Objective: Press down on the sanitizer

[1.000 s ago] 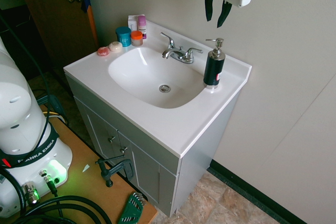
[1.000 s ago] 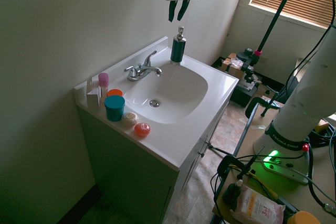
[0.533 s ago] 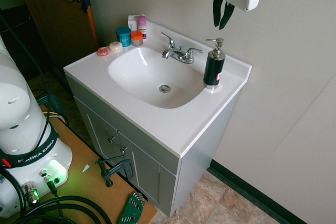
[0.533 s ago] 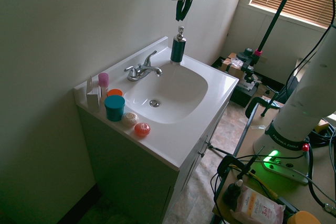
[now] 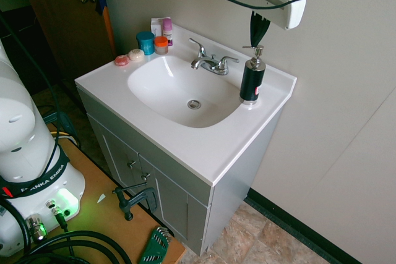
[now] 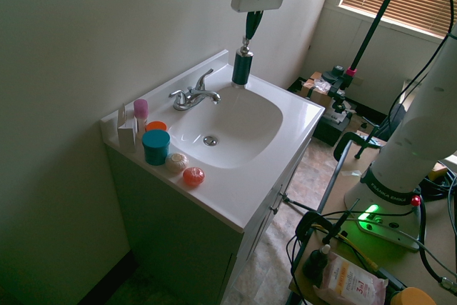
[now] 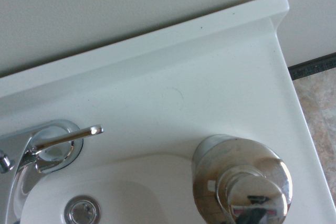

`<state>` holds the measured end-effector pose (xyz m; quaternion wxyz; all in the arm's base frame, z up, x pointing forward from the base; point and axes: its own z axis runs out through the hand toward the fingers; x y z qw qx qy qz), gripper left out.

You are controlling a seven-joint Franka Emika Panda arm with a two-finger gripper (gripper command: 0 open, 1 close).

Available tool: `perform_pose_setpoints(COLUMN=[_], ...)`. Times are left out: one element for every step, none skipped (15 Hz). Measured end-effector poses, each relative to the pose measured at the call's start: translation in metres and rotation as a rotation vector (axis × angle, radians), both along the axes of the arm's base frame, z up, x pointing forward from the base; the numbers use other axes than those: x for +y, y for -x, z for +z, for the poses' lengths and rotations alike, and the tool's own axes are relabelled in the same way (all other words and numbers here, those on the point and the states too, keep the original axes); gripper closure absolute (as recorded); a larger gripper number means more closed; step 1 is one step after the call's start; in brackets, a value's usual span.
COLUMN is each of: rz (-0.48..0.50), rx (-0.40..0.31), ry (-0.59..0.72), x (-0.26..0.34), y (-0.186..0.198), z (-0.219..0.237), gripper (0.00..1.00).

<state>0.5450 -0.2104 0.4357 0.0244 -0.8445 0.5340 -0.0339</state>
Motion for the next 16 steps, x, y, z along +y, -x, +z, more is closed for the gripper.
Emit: perform_pose_setpoints(rz=[-0.001,-0.003,-0.003,-0.004,-0.006,-0.008,-0.01,-0.011,-0.011,-0.011,-0.012,-0.013,-0.014,-0.015,-0.016,-0.017], rx=[-0.001,-0.004,-0.007,-0.011,-0.017,-0.024,-0.029,-0.03,-0.029,-0.025,-0.02,-0.016,-0.016,-0.016,-0.015,-0.012], ry=[-0.002,-0.004,-0.007,-0.008,-0.007,-0.004,-0.002,-0.001,-0.002,-0.003,-0.006,-0.009,-0.011,-0.013,-0.016,-0.017], x=[0.0,-0.001,-0.002,-0.003,-0.004,-0.006,-0.008,-0.008,-0.008,-0.008,-0.008,-0.008,-0.008,-0.008,-0.008,-0.008], y=[0.0,0.0,0.0,0.0,0.0,-0.001,-0.001,-0.002,-0.002,-0.002,-0.003,-0.003,-0.003,-0.004,-0.004,-0.004], z=[0.0,0.0,0.001,0.002,0.005,0.009,0.011,0.012,0.012,0.01,0.006,0.003,0.003,0.002,0.001,-0.001], gripper=[1.0,1.0,1.0,1.0,1.0,1.0,1.0,1.0,1.0,1.0,1.0,1.0,1.0,1.0,1.0,1.0])
